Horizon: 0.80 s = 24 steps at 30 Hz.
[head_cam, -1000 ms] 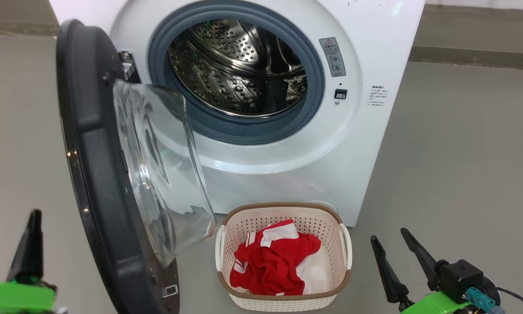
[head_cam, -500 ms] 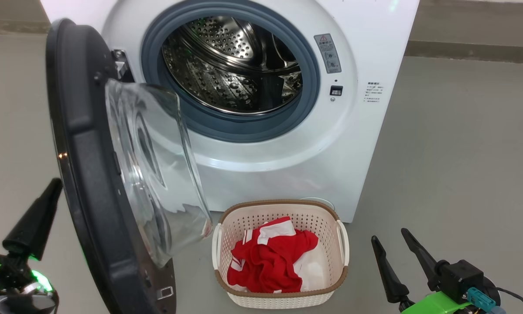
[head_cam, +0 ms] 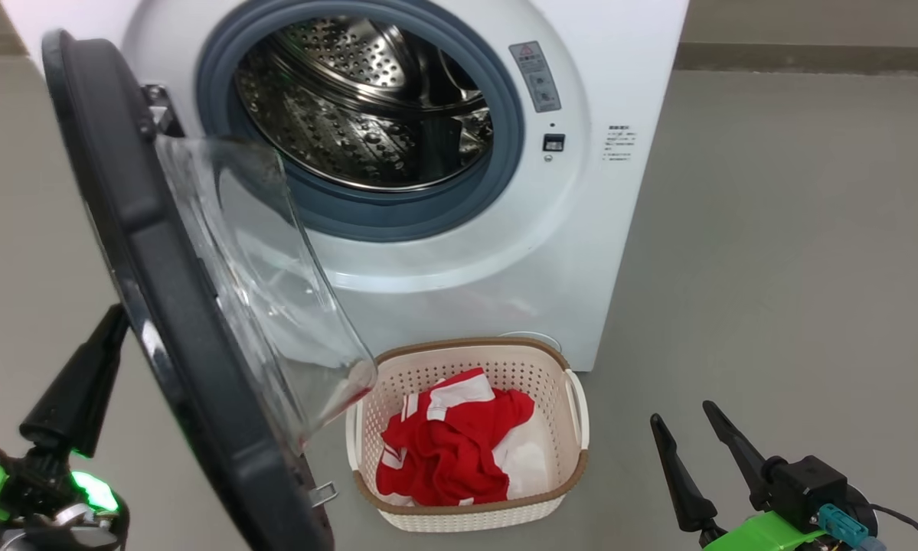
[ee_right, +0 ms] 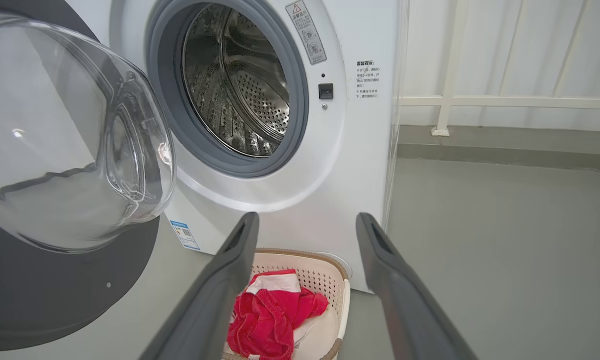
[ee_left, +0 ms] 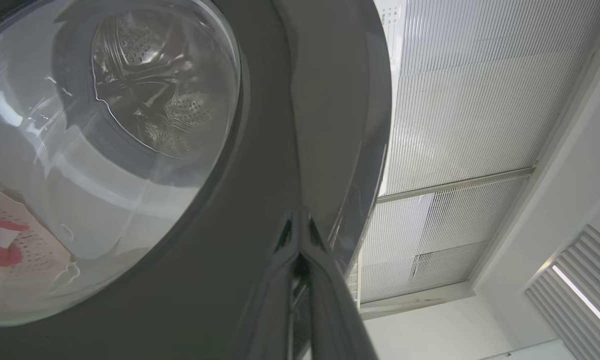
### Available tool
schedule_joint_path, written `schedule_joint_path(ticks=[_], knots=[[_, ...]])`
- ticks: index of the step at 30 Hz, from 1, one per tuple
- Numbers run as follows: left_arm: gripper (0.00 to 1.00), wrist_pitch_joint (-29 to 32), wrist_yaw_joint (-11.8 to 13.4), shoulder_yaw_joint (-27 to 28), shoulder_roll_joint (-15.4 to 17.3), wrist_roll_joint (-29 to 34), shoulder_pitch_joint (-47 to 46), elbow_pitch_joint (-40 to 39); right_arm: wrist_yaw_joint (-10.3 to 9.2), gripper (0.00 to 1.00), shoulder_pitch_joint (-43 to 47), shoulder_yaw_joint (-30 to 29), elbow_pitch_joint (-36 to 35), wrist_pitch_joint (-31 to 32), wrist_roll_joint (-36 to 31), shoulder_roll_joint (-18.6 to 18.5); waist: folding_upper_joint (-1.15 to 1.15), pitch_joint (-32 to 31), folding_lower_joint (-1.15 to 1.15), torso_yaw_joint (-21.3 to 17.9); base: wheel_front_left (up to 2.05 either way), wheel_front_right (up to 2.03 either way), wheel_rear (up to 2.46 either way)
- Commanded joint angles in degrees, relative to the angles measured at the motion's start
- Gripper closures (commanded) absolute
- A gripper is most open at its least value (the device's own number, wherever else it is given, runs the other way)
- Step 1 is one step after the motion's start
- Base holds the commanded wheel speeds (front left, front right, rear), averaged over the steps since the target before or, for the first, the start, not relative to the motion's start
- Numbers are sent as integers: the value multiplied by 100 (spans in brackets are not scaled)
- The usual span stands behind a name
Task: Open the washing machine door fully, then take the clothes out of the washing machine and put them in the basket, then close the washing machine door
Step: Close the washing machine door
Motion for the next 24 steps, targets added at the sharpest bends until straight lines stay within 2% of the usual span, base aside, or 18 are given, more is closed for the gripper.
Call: schedule_joint_path(ticks=[1,24], knots=[[100,12,-29,23,69,-76,-68,-207,35,0,-237,95,-111,-37,-19,-26,0,71,0,-116,0,0,0],[100,-709,-502,-572,66,-666,-709,284,35,0,-492,74,-152,-37,-120,-26,0,529,0,-981,0,0,0]])
